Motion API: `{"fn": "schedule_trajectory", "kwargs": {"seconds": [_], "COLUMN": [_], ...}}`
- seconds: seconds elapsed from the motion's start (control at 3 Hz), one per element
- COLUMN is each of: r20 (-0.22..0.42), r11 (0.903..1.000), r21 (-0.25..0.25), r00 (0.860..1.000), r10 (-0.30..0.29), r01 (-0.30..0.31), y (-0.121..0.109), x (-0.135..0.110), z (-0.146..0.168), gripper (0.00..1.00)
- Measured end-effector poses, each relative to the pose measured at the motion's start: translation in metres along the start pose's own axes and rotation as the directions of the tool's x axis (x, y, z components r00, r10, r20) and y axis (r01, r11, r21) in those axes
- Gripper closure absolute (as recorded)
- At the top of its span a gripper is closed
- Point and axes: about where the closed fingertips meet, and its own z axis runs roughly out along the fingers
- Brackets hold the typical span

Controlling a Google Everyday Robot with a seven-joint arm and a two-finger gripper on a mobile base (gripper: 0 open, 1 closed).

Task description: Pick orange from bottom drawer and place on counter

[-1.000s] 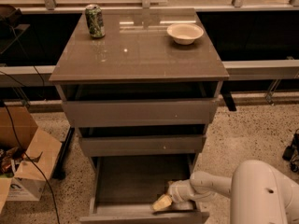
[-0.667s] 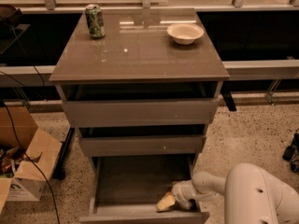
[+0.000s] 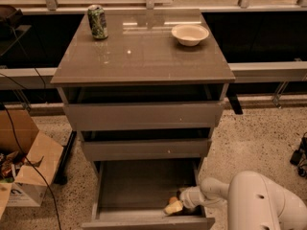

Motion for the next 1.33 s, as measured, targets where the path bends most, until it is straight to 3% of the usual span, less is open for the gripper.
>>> {"fn": "schedule_trajectory", "kwargs": {"seconds": [0.67,1.0,1.33], "r20": [0.001,0.012,0.066], "r11": [0.9999,0.9997,0.9992], "r21": [-0.012,-0.024,-0.037], "r00": [1.0,1.0,0.998], "r10": [0.008,0.001,-0.013], "r01": [-0.008,-0.001,0.015], "y": [0.037,0.057,0.075], "x": [0.002,-0.007,-0.036], "z": [-0.01,-0.016,-0.032], "gripper": [0.63,0.86,1.0]}}
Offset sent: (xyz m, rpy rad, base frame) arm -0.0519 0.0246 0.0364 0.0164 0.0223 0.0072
